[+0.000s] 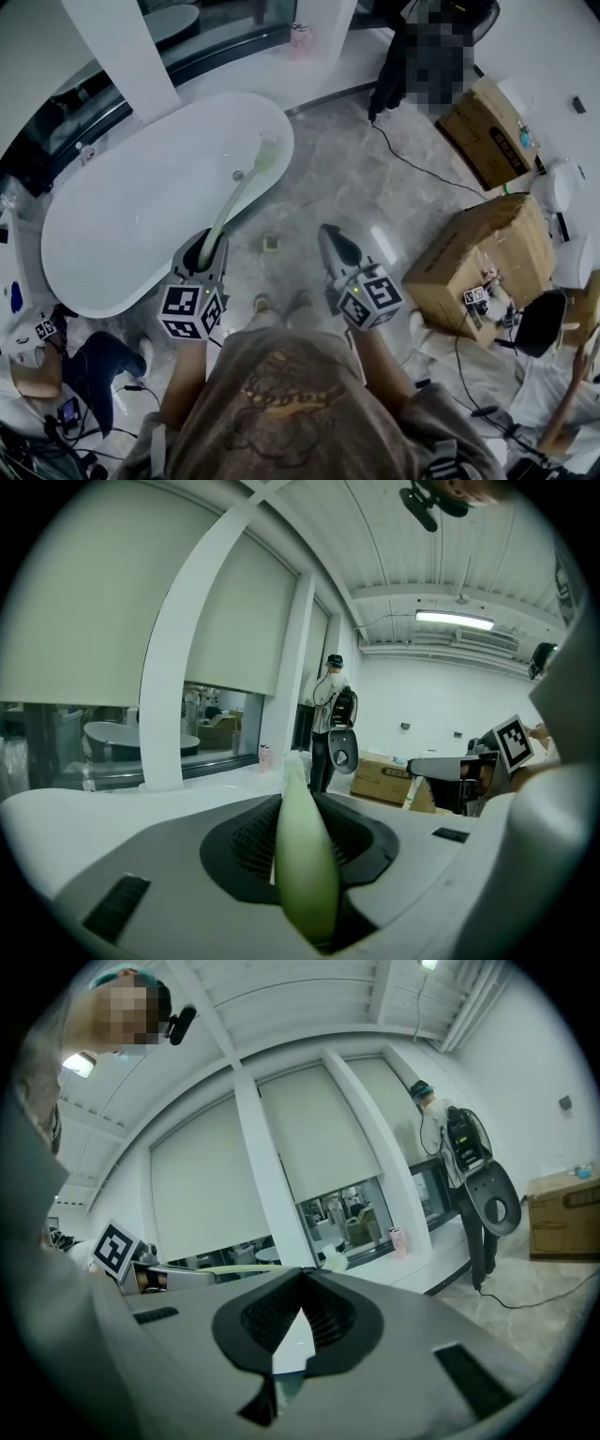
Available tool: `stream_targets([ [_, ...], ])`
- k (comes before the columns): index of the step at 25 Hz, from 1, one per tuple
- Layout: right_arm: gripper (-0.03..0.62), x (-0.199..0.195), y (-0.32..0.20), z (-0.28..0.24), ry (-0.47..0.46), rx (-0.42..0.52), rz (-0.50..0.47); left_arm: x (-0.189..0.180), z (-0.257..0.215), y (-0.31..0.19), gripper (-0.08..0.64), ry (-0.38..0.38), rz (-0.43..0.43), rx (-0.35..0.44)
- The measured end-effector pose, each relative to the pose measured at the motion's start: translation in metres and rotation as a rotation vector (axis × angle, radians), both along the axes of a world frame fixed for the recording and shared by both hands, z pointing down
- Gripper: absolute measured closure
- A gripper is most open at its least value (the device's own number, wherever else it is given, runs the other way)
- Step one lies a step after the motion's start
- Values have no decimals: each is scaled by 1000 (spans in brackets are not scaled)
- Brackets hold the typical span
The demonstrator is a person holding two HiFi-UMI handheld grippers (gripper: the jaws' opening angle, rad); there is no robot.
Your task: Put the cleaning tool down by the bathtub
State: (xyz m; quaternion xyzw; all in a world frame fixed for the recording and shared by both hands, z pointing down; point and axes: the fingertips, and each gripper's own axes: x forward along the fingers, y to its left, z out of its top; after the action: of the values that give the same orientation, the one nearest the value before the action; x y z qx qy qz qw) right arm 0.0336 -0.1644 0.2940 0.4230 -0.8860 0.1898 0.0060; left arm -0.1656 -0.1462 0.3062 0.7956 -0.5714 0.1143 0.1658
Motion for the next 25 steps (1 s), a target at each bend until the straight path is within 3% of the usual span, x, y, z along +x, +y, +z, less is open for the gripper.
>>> stream_targets([
  [11,594,6,-42,32,19,-37,-5,13,35,-38,453,-14,-6,-42],
  [25,594,13,-57,98,20,-89,-17,24,112,-38,453,-25,-46,-94],
])
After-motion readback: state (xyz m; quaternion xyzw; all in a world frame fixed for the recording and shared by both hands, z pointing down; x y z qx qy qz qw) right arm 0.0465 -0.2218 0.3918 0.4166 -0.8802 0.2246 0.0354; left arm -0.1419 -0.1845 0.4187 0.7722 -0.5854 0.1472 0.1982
